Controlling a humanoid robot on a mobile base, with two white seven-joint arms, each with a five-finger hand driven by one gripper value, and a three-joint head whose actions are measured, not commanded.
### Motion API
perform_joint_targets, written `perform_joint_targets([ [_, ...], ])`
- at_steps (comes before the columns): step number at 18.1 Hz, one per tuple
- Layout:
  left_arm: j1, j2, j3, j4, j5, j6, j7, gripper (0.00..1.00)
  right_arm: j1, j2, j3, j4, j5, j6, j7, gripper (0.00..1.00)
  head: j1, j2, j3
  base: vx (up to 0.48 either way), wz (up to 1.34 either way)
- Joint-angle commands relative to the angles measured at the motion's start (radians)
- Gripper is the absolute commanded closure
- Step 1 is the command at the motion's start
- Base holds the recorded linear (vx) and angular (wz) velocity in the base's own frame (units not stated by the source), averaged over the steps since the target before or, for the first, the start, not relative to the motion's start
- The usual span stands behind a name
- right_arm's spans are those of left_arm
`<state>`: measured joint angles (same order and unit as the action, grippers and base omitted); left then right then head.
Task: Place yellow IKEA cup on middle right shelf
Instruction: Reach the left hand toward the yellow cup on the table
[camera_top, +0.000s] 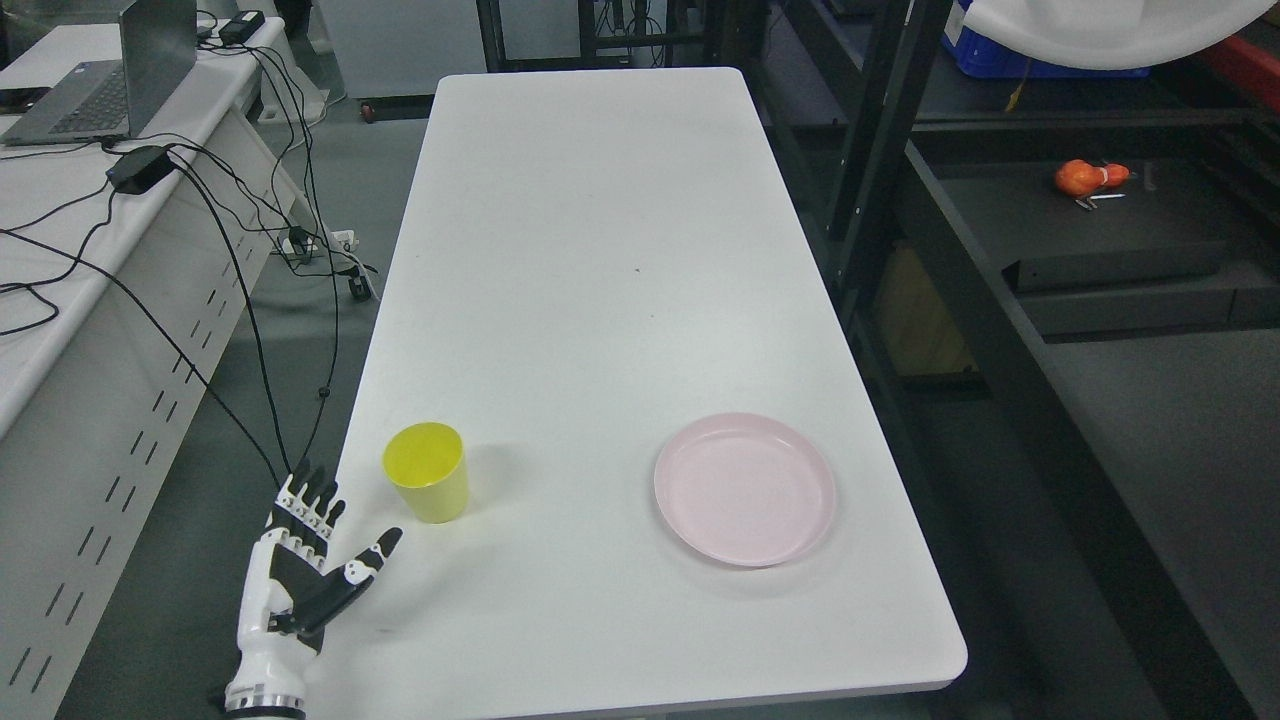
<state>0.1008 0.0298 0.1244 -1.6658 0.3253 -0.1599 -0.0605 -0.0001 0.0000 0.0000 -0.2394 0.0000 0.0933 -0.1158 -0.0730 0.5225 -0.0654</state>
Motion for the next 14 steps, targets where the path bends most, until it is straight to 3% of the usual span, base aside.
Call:
perform_joint_targets([
  [1, -0.085, 0.019, 0.024, 0.135, 0.023, -0.007, -0.139, 0.01, 0.014, -0.017, 0.017, 0.000, -0.025, 0.000, -0.001, 0.01, 0.0000, 0.000, 0.000, 0.000, 0.00],
  [8, -0.167, -0.012, 0.070, 0.204, 0.017, 0.069, -0.121, 0.01, 0.014, -0.017, 0.017, 0.000, -0.025, 0.000, -0.001, 0.01, 0.0000, 0.000, 0.000, 0.001, -0.01],
  [14, -0.236, 0.002, 0.055, 0.285, 0.017, 0.066, -0.134, 0.01, 0.014, -0.017, 0.017, 0.000, -0.025, 0.000, -0.001, 0.01, 0.0000, 0.000, 0.000, 0.006, 0.00],
])
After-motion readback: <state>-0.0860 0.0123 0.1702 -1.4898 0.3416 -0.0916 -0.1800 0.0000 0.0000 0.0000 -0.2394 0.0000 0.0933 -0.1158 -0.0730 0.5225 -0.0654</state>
